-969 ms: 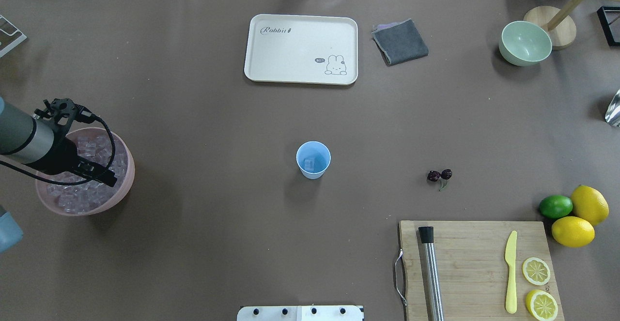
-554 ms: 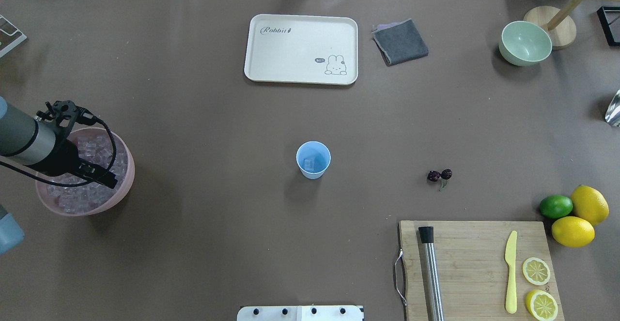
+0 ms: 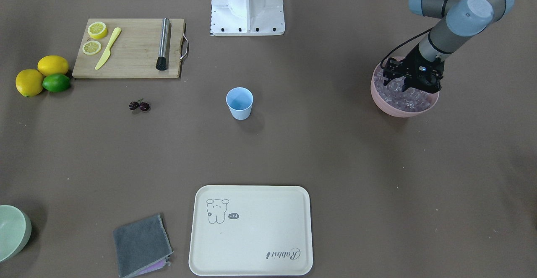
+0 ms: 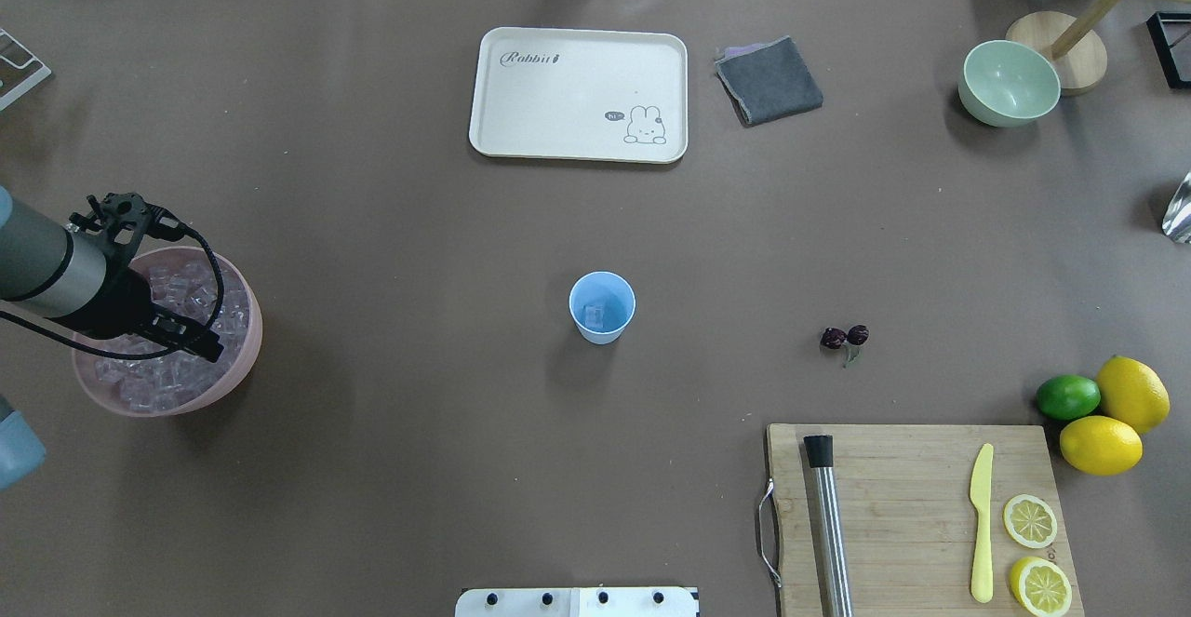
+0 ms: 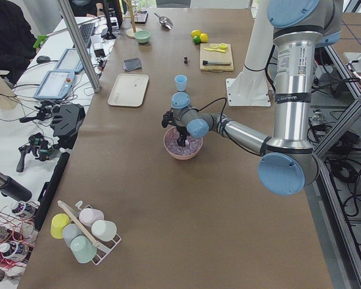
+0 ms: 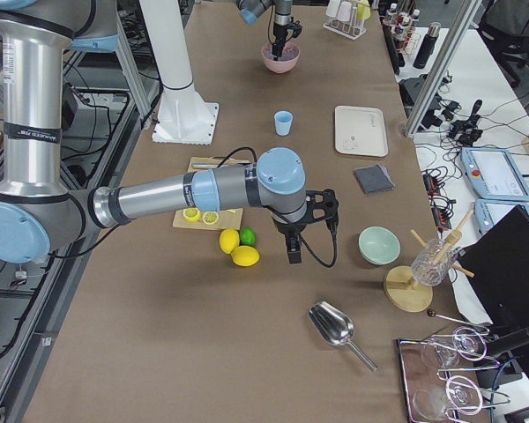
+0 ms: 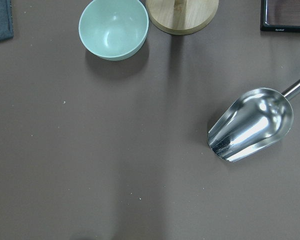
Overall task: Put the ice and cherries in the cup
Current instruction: 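Lower the left gripper into the bowl and grasp another ice cube, then lift the second ice cube out of the bowl with the left gripper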
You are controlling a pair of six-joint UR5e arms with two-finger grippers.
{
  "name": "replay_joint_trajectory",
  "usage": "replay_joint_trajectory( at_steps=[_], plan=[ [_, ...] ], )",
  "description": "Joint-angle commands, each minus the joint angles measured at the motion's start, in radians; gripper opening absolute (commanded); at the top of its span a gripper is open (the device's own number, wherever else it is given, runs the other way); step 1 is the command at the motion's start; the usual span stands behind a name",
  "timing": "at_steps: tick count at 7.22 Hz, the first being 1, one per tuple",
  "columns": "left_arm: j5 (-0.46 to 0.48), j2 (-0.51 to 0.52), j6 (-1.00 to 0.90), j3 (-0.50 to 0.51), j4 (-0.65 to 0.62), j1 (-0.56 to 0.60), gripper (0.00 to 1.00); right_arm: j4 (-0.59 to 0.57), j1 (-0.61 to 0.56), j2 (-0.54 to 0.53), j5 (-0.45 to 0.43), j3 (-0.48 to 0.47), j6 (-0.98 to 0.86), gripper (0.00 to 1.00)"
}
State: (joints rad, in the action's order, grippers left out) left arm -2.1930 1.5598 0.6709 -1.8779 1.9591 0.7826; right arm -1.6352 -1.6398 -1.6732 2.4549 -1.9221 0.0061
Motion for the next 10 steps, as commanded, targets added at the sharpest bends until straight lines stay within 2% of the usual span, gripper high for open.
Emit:
replay_joint_trajectory(
  at_steps=[1,4,6,8,9,10],
  plan=[
    [-0.001,0.0,-0.001,-0.003,0.0,0.001,0.23,0.0,0.0,0.007,-0.001,0.0,0.0,1.0],
    [-0.001,0.0,-0.001,-0.006,0.0,0.001,0.1,0.0,0.0,0.004,0.001,0.0,0.0,1.0],
    [-0.051,-0.013,-0.001,-0.07,-0.006,0.032,0.0,0.0,-0.002,0.004,0.002,0.0,0.0,1.0],
    [-0.063,-0.015,-0.011,-0.105,-0.008,0.146,0.0,0.0,-0.002,0.004,0.006,0.0,0.002,1.0],
    [-0.063,0.003,-0.016,-0.104,-0.009,0.165,0.0,0.0,-0.002,0.004,0.007,-0.003,0.0,1.0],
    [-0.051,0.07,-0.004,-0.099,-0.011,0.193,0.0,-0.002,-0.002,0.004,0.009,-0.005,0.0,1.0]
  ],
)
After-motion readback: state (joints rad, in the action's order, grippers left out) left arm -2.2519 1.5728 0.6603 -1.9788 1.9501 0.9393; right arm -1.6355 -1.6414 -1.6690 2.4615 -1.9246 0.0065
